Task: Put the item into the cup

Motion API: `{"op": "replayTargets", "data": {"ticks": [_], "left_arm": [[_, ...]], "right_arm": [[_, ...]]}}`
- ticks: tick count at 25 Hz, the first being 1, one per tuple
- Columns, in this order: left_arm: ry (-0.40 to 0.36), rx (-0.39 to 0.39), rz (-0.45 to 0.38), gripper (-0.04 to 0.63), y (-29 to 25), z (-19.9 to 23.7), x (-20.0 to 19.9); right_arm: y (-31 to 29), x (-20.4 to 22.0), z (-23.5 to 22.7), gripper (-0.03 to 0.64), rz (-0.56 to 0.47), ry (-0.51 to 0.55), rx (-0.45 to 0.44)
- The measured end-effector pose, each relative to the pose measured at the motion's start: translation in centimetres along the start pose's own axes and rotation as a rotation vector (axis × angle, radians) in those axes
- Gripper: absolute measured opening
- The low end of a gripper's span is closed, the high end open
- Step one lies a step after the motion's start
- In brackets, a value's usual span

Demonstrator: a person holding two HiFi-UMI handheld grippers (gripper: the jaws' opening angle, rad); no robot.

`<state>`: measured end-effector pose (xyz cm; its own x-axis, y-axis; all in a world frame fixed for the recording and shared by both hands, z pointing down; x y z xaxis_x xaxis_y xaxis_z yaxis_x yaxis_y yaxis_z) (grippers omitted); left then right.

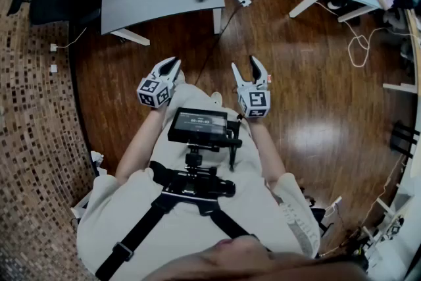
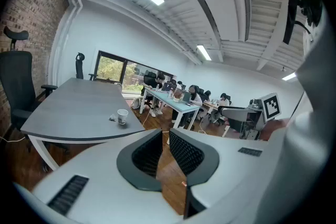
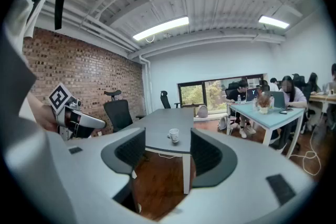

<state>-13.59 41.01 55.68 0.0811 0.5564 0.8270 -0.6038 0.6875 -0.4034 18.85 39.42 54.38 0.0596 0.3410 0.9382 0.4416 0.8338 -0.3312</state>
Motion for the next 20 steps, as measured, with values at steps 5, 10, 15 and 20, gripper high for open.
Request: {"op": "replayTargets", "data": {"ticks": [5, 10, 15, 20], "left_arm": [[-0.021, -0.004, -0.016, 0.037, -0.9, 0.8, -1.4], [-0.017, -0.014, -0.028, 0.037, -1.1, 0.8, -1.4], [-0.001, -0.011, -0.026, 0.037, -1.2, 0.5, -0.6], [-0.001, 0.005, -0.022, 0.037, -1.7, 1.8, -1.3]], "right_arm": [[-1.3, -1.3, 0.8, 0.268, -0.019, 0.007, -0.018], [-1.5, -0.2, 0.8, 0.267, -0.006, 0.004, -0.036], [-1.7, -0.3, 0.6, 0.267, 0.001, 0.003, -0.034], [-3.3, -1.0, 0.8, 0.267, 0.002, 0.008, -0.027]]}}
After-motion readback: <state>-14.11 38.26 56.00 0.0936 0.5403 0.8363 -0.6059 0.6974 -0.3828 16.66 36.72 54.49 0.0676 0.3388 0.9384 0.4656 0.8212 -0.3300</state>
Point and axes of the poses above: the fingertips, and each gripper's own axes: y backward along the fingers, z to its left, x out of its underside, the point moved 9 cm from there along y, backward along the fingers, and after that the axes turned 5 degrees about x, right-handed, at the moved point
